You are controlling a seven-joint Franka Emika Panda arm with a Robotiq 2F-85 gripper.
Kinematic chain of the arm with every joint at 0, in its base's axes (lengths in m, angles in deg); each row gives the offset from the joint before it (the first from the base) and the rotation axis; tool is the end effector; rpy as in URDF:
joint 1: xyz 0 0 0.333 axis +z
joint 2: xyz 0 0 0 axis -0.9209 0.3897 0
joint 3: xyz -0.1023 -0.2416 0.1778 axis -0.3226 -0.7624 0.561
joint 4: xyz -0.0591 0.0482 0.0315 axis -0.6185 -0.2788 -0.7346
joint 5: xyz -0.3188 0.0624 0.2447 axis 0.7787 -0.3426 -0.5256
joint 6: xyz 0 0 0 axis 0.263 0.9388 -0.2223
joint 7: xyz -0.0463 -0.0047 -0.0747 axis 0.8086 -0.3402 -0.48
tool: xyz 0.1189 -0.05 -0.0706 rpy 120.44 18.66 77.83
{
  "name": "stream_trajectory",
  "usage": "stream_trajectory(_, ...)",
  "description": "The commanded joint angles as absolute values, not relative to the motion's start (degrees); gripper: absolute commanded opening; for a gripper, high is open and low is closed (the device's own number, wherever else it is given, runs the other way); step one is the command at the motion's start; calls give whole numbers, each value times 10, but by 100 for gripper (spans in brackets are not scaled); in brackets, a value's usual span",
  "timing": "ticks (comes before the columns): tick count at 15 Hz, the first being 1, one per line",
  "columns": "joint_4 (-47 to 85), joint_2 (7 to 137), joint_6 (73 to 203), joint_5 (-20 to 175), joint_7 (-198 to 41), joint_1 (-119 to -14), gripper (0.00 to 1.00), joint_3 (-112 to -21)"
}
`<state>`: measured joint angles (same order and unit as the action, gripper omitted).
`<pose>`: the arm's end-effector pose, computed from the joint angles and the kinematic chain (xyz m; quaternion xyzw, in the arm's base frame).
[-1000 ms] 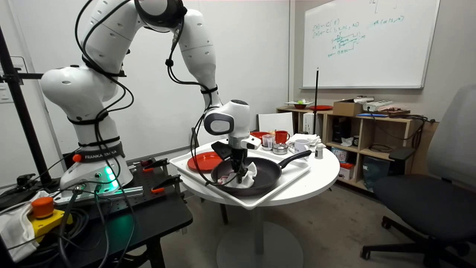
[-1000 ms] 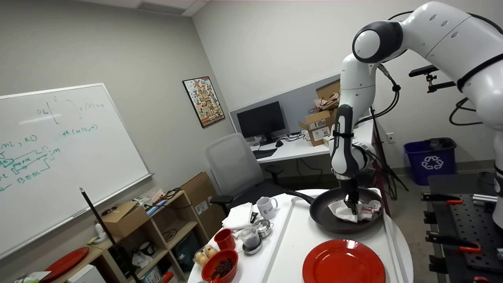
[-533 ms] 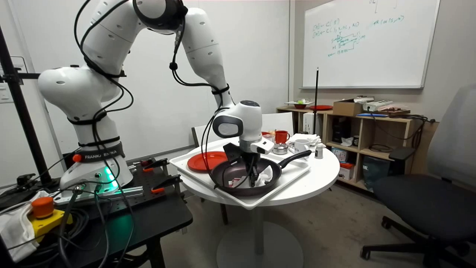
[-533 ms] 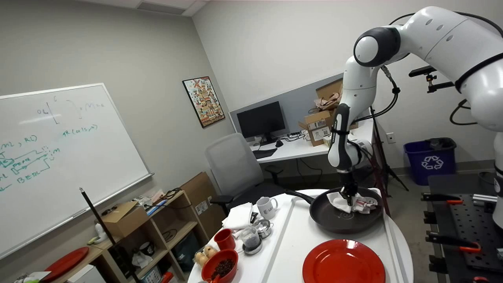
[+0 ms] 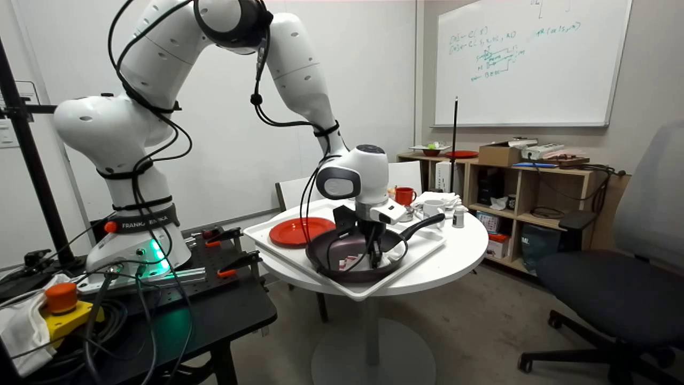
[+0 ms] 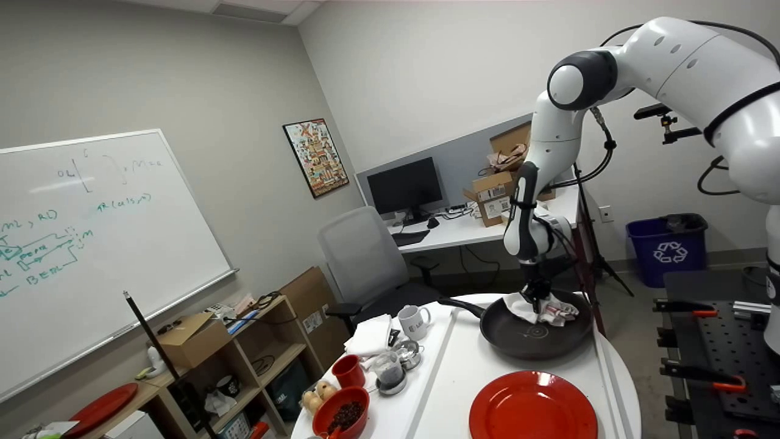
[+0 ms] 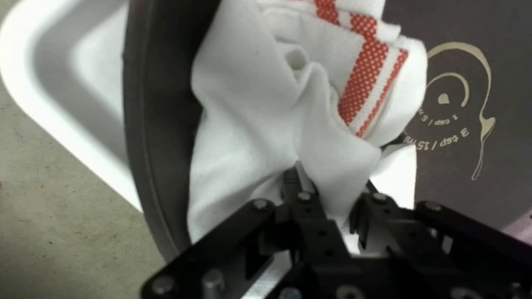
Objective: Use the towel to wipe the pan.
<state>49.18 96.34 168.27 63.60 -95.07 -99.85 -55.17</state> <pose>0.5031 -0.2393 0.0221 -0.9713 0.2271 -0.0378 0.0593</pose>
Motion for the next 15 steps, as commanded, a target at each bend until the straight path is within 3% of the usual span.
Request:
stream_trajectory(1,431,1010,1654,625,-926,-968,5,-567)
stream_trajectory(15,346,1045,1607,621,-901,-902,5,-578)
